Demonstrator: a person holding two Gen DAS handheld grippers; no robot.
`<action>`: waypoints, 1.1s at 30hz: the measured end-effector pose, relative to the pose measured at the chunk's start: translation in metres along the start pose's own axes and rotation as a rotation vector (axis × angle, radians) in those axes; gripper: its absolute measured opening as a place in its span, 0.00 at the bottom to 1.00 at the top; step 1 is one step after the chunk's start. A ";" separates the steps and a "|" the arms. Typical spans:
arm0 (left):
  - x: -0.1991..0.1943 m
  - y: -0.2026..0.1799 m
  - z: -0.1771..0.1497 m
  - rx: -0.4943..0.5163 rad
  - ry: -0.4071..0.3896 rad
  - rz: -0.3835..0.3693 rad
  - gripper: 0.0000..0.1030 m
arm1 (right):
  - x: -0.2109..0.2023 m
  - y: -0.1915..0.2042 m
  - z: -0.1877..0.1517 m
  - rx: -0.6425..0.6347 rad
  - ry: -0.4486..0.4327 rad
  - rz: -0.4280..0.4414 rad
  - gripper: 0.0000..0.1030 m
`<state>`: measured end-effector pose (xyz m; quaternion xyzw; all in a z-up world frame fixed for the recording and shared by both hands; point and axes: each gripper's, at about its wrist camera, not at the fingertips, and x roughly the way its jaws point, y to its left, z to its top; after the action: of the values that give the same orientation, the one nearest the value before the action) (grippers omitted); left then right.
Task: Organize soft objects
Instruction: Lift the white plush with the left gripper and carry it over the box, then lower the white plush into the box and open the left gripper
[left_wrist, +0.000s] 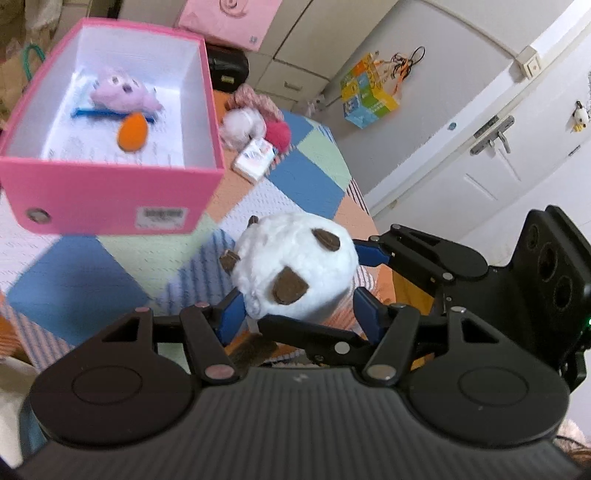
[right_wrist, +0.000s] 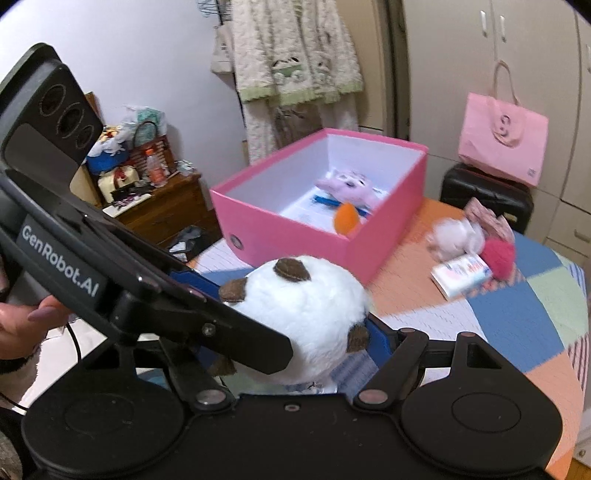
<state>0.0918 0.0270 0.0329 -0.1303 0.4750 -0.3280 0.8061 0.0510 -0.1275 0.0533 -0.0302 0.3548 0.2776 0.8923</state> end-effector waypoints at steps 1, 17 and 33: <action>-0.007 0.002 0.002 0.001 -0.016 0.004 0.60 | 0.000 0.004 0.005 -0.007 -0.008 0.001 0.79; -0.055 0.055 0.070 0.019 -0.288 -0.008 0.59 | 0.046 0.005 0.093 -0.072 -0.229 -0.020 0.80; -0.006 0.130 0.123 -0.035 -0.270 0.066 0.59 | 0.150 -0.040 0.120 0.050 -0.107 0.021 0.80</action>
<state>0.2476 0.1157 0.0327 -0.1714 0.3718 -0.2725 0.8707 0.2344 -0.0600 0.0400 0.0109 0.3137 0.2793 0.9074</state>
